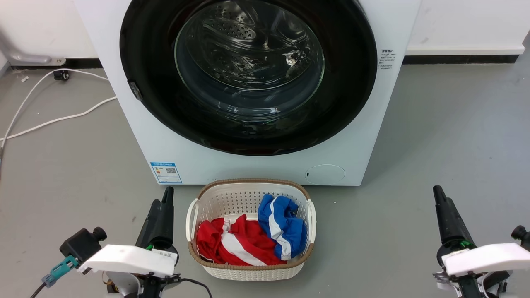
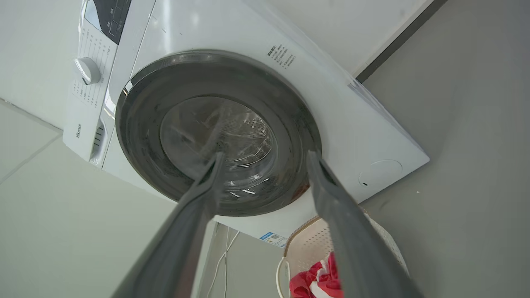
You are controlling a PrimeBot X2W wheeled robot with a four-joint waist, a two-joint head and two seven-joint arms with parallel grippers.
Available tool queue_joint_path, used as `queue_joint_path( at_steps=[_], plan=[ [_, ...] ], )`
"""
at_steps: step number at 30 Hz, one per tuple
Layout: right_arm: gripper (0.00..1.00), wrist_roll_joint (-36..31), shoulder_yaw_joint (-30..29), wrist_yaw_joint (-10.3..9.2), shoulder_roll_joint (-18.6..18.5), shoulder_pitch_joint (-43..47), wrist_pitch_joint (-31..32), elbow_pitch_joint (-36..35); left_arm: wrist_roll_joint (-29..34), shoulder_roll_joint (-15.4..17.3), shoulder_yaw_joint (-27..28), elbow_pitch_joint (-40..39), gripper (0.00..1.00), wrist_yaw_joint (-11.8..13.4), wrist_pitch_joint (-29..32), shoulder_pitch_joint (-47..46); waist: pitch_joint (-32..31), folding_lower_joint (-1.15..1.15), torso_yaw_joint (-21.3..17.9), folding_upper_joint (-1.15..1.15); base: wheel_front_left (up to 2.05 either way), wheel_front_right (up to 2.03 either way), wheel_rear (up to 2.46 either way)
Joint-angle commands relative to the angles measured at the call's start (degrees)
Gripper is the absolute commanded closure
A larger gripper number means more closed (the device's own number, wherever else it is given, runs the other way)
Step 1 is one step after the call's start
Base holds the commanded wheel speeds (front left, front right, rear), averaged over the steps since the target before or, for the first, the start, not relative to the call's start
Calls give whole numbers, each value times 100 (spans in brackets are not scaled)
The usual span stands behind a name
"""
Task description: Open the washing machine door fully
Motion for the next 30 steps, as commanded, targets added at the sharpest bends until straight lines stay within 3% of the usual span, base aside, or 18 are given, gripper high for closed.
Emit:
queue_joint_path(
  at_steps=[1,7,30],
  plan=[
    [0,-428,1,9,-13,-20,-31,-156,334,75,-18,-92,0,-12,-70,-77,-2,0,0,0,0,0,0],
    [0,-1227,65,9,31,55,-30,-299,965,106,-69,-84,0,-8,-185,-76,-4,0,-3,0,0,0,0],
    [0,-3099,274,11,-5,190,41,-587,2703,247,-309,75,0,11,-559,-76,-7,0,2,0,0,0,0]
  ],
)
